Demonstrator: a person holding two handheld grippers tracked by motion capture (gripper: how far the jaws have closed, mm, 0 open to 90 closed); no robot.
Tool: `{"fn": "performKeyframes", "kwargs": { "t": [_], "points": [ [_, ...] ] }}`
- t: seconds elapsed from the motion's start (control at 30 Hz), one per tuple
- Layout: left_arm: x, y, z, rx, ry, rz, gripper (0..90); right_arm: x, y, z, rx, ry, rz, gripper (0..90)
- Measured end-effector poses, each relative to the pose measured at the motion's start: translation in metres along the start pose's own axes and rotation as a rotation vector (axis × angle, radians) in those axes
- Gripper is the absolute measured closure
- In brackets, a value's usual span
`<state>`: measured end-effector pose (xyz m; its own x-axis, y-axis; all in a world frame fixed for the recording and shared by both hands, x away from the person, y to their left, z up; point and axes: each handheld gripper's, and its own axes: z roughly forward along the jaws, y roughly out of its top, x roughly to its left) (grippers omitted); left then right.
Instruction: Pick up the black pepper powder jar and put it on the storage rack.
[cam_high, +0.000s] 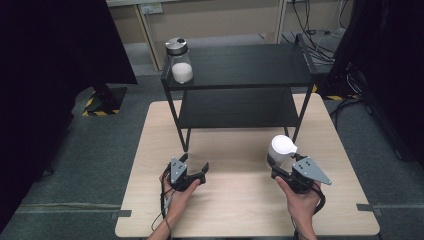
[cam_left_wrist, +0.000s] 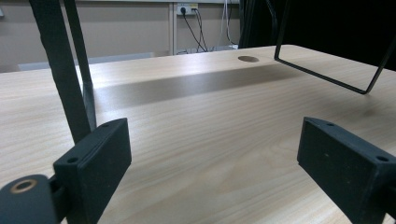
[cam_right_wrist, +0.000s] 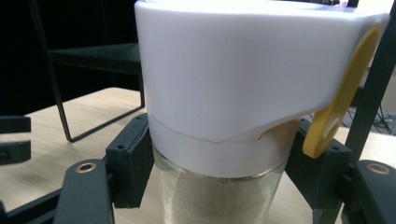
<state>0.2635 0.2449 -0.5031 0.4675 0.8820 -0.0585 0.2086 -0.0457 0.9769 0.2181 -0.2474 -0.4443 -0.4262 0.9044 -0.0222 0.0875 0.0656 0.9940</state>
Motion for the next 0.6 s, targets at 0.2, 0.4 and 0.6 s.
{"fn": "performKeyframes", "kwargs": {
  "t": [0.2,0.4,0.6],
  "points": [
    [0.0,0.0,0.0,0.001,0.0,0.0,9.1,0.001,0.008,-0.001,-0.02,-0.006,-0.007,30.9],
    [0.0,0.0,0.0,0.001,0.0,0.0,9.1,0.0,0.016,-0.001,-0.037,-0.013,-0.005,30.9],
    [0.0,0.0,0.0,0.001,0.001,0.001,9.1,-0.001,0.026,-0.001,-0.063,-0.023,-0.003,30.9]
  ]
}}
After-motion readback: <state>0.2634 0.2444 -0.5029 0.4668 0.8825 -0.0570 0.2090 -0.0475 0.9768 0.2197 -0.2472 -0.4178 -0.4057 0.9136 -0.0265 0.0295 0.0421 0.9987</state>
